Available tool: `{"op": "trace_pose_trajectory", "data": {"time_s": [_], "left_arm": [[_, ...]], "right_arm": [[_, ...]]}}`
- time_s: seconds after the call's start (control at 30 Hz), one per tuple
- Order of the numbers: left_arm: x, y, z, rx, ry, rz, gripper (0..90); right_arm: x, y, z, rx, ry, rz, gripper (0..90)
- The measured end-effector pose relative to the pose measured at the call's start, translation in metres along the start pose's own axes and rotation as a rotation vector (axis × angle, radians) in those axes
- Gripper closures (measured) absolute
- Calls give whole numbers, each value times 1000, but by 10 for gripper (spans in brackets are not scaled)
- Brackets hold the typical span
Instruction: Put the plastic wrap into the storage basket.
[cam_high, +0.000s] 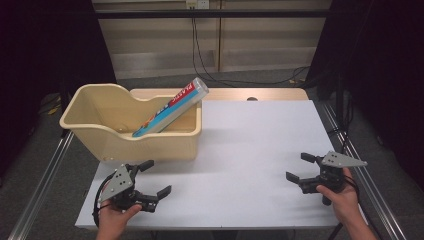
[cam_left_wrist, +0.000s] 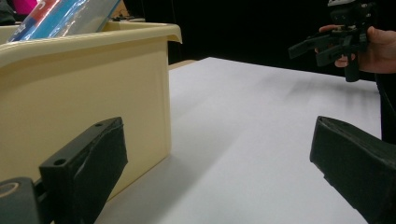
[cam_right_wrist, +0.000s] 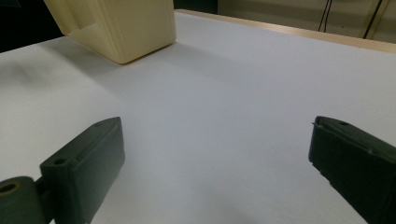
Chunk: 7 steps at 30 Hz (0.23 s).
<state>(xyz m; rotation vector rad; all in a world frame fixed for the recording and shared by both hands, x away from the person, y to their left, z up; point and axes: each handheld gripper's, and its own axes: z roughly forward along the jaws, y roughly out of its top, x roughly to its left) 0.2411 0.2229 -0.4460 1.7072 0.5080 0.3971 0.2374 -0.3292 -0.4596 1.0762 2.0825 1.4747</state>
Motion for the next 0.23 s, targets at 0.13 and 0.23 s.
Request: {"op": "trace_pose_trajectory", "data": {"time_s": [0.13, 0.23], "left_arm": [[0, 0, 1, 3, -2, 1, 37], [0, 0, 1, 4, -5, -3, 37]], "right_arm": [[-1, -1, -2, -10, 0, 0, 34], [-1, -1, -3, -15, -3, -1, 33]]}}
